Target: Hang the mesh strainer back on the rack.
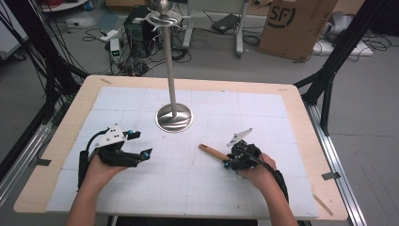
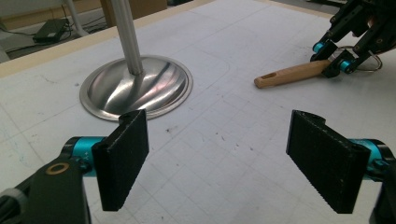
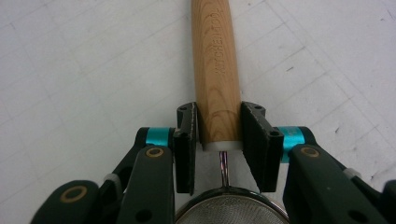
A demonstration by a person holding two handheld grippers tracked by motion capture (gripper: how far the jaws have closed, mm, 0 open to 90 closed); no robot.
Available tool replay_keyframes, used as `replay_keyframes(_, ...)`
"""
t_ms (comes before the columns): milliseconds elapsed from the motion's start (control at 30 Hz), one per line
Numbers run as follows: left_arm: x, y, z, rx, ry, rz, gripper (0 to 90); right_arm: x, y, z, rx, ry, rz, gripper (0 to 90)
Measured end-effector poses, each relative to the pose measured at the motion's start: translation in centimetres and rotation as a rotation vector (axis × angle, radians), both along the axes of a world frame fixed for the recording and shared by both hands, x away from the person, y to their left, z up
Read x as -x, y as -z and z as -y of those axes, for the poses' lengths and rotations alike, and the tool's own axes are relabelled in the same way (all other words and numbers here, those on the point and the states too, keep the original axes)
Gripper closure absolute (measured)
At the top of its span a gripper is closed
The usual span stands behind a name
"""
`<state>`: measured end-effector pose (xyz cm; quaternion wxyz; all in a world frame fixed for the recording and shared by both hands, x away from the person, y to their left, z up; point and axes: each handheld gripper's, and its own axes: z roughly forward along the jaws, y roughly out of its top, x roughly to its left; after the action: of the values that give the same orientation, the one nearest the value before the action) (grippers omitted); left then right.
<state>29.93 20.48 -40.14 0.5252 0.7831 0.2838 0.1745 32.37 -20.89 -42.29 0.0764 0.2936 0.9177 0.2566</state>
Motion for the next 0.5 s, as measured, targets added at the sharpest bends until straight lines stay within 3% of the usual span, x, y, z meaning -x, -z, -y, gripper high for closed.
replay_keyframes(500, 0.01, 0.03, 0.07, -0.007, 0.004, -0.002, 21.7, -0.64, -0.4, -0.79, 0.07, -0.037, -0.038, 64.5)
